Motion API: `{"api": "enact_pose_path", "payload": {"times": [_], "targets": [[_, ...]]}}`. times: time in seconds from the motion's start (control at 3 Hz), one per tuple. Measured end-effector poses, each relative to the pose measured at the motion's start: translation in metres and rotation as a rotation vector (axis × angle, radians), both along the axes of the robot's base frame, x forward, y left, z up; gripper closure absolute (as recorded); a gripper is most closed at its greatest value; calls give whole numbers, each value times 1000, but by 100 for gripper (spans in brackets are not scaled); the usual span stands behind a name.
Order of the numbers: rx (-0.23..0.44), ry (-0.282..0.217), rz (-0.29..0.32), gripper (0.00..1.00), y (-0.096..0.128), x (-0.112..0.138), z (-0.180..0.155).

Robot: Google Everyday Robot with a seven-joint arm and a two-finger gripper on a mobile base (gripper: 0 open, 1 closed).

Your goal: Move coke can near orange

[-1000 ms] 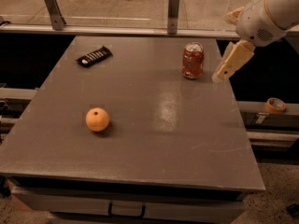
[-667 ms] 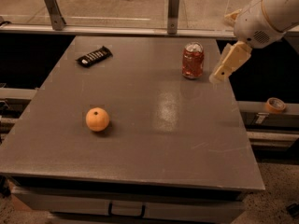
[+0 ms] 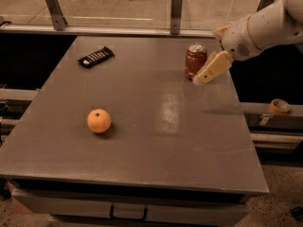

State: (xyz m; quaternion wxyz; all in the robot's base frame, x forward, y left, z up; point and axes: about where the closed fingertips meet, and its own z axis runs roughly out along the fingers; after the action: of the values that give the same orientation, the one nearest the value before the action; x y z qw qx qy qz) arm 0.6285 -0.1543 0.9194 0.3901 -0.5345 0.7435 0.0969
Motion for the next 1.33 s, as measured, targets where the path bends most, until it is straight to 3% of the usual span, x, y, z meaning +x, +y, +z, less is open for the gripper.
{"api": "enact_pose_path", "payload": {"times": [0.33, 0.67, 1.0, 1.33], "targets": [[120, -14, -34, 0, 14, 33, -17], [189, -45, -83, 7, 11, 67, -28], [244, -49, -124, 25, 7, 83, -38], [288, -42, -132, 48, 7, 80, -38]]}}
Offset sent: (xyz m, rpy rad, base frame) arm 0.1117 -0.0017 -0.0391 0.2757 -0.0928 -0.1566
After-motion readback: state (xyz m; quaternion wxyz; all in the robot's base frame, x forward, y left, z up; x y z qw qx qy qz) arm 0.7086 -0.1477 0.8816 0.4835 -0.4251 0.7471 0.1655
